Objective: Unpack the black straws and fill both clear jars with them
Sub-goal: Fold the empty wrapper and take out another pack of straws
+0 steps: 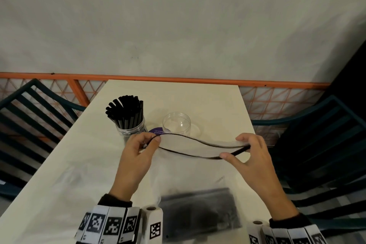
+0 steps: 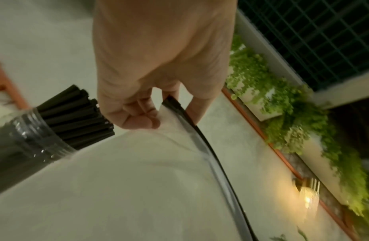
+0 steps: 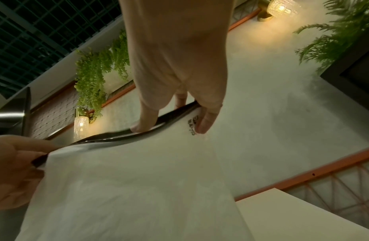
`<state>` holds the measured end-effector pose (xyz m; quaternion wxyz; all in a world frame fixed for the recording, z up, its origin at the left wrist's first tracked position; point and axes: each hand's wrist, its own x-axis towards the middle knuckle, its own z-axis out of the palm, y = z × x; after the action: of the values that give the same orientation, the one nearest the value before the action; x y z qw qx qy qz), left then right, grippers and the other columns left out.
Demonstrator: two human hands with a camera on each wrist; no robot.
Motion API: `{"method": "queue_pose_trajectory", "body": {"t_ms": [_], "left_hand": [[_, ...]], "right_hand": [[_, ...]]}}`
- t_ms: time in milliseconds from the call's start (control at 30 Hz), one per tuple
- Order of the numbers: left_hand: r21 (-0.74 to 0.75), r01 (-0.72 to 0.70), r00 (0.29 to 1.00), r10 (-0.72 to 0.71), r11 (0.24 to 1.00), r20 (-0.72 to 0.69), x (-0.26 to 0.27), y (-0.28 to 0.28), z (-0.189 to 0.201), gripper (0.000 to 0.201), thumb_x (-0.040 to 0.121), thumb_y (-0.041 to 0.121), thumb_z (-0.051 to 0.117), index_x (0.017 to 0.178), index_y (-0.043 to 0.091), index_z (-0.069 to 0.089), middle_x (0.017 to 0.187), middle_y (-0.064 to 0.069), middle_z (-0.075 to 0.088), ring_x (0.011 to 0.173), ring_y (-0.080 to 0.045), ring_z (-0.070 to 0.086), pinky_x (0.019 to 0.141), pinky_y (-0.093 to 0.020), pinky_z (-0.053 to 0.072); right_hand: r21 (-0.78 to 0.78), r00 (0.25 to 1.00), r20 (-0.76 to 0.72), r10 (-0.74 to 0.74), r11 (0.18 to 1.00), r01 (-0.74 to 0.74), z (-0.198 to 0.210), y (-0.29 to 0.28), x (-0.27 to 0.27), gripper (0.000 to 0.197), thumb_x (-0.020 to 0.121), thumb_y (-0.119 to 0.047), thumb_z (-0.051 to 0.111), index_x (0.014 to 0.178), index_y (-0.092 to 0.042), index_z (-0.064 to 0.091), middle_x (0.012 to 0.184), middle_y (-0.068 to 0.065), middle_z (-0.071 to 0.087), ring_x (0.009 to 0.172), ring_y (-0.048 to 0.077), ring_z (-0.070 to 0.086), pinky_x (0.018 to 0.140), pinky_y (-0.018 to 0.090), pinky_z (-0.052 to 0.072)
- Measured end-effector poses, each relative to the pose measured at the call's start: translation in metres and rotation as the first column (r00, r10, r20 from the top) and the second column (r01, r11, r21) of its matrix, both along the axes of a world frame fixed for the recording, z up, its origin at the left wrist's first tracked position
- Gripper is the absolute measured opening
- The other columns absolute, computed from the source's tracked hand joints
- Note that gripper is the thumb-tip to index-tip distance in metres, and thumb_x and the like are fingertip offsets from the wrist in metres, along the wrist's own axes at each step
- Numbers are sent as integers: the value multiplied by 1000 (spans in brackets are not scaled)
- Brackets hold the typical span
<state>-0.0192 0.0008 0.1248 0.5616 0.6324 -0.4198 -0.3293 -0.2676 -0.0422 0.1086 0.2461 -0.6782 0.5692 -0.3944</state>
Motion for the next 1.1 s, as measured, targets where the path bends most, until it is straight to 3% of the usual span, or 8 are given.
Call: {"method": "queue_pose_trajectory", "body": {"t_ms": [200, 433, 533, 700, 800, 900, 1000, 1100], "left_hand": [[-70, 116, 982, -104, 991, 160, -14, 5, 8, 7, 83, 12, 63, 77, 17, 64, 91, -8, 53, 72, 0, 52, 67, -5, 43], [-86, 93, 970, -71, 992, 232, 3, 13, 6, 15, 77, 4, 67, 73, 19, 65, 94, -6, 51, 85, -12, 56, 76, -6, 46], [-42, 16, 975, -7, 999, 221, 5, 10, 1, 15, 78, 7, 68, 86, 19, 65, 92, -4, 56, 78, -10, 60, 71, -11, 49], [70, 46, 977, -30, 996, -212, -1, 3, -4, 10, 85, 7, 58, 81, 9, 67, 75, -5, 66, 71, -17, 61, 68, -22, 55], [114, 181, 857, -99, 977, -505, -7, -2, -8, 18, 89, 5, 50, 78, 9, 63, 67, 0, 66, 66, -12, 60, 66, -23, 52], [134, 211, 586, -16, 968, -810, 7, -5, -13, 6, 73, 10, 66, 77, 10, 60, 64, 0, 61, 59, -11, 57, 62, -24, 50], [98, 248, 375, -3, 964, -927, 20, -5, -20, 58, 31, 4, 89, 84, -2, 66, 75, -12, 70, 64, -21, 69, 62, -33, 60], [112, 284, 342, 9, 952, -940, 17, -4, -24, 54, 62, 5, 66, 114, -1, 53, 107, -19, 63, 81, -29, 69, 76, -45, 56]], "right_hand": [[-159, 987, -108, -120, 982, 102, -11, -3, 16, 25, 71, -18, 78, 87, -15, 59, 98, -2, 43, 94, 17, 42, 77, 9, 29], [-146, 955, -11, -298, 945, 293, 8, -25, -14, 12, 81, -1, 63, 93, -4, 62, 93, 11, 58, 80, 25, 58, 74, 24, 41], [99, 962, 202, -183, 981, 165, 12, -30, -17, 15, 83, -2, 61, 82, -15, 66, 78, 6, 69, 76, 23, 66, 75, 28, 51], [406, 875, 483, 21, 880, -245, 14, -14, 3, 25, 89, 2, 52, 80, -13, 70, 80, 7, 69, 78, 21, 64, 66, 24, 54], [557, 747, 662, -63, 708, -434, 8, -12, 12, 25, 91, 3, 44, 87, -1, 68, 80, 13, 68, 70, 20, 67, 60, 26, 57], [642, 568, 752, -334, 567, -516, 4, -16, 6, 20, 80, -5, 48, 89, -1, 65, 74, 12, 72, 61, 21, 70, 53, 29, 59], [697, 495, 717, -491, 504, -510, -1, -19, -2, 20, 72, -10, 49, 85, -3, 63, 72, 13, 72, 59, 26, 69, 49, 30, 54], [719, 465, 691, -553, 461, -520, -8, -19, -3, 19, 73, -12, 44, 80, -6, 61, 71, 12, 68, 60, 27, 64, 59, 30, 46]]}}
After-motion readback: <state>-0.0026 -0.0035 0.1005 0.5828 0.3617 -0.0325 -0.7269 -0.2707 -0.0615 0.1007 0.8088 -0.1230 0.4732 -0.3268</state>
